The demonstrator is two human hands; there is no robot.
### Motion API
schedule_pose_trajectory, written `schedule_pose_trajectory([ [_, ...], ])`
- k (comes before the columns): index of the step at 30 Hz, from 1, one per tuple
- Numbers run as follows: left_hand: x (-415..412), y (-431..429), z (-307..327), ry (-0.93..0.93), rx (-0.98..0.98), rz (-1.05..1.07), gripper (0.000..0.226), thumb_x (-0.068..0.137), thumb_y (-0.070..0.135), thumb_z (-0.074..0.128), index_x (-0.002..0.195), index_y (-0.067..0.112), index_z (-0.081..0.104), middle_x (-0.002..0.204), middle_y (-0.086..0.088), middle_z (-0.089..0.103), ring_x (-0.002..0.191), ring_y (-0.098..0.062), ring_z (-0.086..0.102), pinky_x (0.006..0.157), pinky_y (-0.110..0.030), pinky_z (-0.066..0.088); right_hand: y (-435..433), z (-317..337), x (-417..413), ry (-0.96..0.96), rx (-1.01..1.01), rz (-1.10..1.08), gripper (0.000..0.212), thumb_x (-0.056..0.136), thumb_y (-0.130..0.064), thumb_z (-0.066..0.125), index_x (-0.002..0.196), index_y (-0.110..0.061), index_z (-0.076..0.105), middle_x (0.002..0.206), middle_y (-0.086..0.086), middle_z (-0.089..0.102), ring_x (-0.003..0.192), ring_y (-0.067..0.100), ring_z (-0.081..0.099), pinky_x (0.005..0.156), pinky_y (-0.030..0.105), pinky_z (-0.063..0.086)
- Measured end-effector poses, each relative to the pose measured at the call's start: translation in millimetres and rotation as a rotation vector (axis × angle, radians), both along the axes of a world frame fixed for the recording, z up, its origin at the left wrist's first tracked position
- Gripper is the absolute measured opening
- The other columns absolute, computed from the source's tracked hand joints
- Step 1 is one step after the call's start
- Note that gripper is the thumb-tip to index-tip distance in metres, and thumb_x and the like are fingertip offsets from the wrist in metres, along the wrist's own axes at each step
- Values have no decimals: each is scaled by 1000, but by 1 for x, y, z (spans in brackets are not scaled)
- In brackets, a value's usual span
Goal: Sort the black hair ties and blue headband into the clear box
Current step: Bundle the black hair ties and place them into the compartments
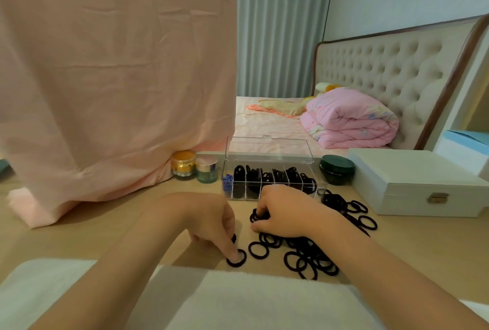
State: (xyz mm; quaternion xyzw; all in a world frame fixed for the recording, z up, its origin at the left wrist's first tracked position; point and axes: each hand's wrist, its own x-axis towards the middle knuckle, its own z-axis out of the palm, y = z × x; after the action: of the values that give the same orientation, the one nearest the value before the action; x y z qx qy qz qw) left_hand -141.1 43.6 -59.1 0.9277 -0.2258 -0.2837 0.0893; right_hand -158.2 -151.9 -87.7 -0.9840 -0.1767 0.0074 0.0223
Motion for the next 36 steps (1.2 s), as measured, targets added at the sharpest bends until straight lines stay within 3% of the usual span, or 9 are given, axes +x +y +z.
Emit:
schedule_pose_trajectory([
  [4, -4, -10, -5, -83, 111, -44, 46, 67, 56, 84, 102, 28, 71, 102, 9, 69, 93, -14, 65, 73, -24, 51, 2, -4, 3, -44, 8, 9, 29, 92, -46, 67, 97, -20, 78, 107, -4, 62, 97, 13, 59, 84, 39, 57],
  [9, -5, -18, -9, -148, 83, -156, 24, 80, 42, 78, 100, 29, 77, 100, 12, 73, 90, -9, 62, 74, -23, 49, -4, -3, 4, -16, -46, 65, 24, 92, -33, 63, 78, -16, 72, 97, 1, 63, 83, 18, 61, 76, 37, 58],
  [13, -3, -17, -12, -131, 34, -148, 17, 84, 37, 74, 99, 29, 73, 88, 14, 64, 84, -9, 58, 74, -24, 47, -20, 13, 6, 88, 366, -39, 20, 96, -32, 61, 81, -20, 67, 81, -1, 68, 66, 13, 61, 68, 29, 54],
  [17, 5, -11, -14, -137, -98, -115, 7, 89, 36, 68, 84, 32, 64, 82, 14, 61, 78, -6, 55, 68, -23, 41, -32, 29, 4, 149, 551, -89, 19, 101, -27, 57, 96, -13, 68, 67, -4, 69, 52, -1, 60, 57, 20, 49],
  [19, 9, -6, -15, -159, -189, -104, 9, 91, 33, 67, 83, 31, 64, 80, 15, 62, 75, -4, 56, 67, -22, 41, -34, 23, 5, 114, 504, -110, 14, 99, -26, 59, 95, -17, 69, 67, -6, 66, 53, 1, 60, 56, 20, 50],
  [23, 18, 0, -19, -271, -320, -38, 3, 92, 30, 66, 89, 30, 67, 82, 15, 67, 76, -2, 61, 69, -21, 45, -30, 9, 12, -226, 31, -84, 17, 94, -32, 59, 101, -23, 72, 87, -8, 66, 75, 10, 62, 70, 30, 57],
  [26, 19, -1, -20, -316, -337, -67, 3, 91, 30, 66, 89, 31, 68, 83, 15, 66, 74, -1, 59, 66, -19, 42, -24, 2, 13, -200, -169, -37, 23, 94, -37, 56, 108, -29, 73, 99, -9, 65, 84, 10, 62, 74, 32, 59],
  [31, 12, -6, -19, -181, -162, -158, 13, 88, 39, 72, 97, 31, 71, 83, 19, 61, 78, -2, 55, 67, -21, 39, -27, 7, 10, 141, -108, -116, 39, 92, -44, 57, 127, -31, 68, 112, -4, 67, 88, 11, 66, 80, 34, 60],
  [36, 7, -9, -18, -189, -81, -197, 20, 84, 37, 77, 102, 27, 75, 84, 16, 64, 80, -5, 58, 71, -23, 46, -24, 1, 10, 111, -115, -145, 27, 93, -38, 66, 119, -30, 72, 110, -8, 69, 91, 9, 65, 85, 33, 59],
])
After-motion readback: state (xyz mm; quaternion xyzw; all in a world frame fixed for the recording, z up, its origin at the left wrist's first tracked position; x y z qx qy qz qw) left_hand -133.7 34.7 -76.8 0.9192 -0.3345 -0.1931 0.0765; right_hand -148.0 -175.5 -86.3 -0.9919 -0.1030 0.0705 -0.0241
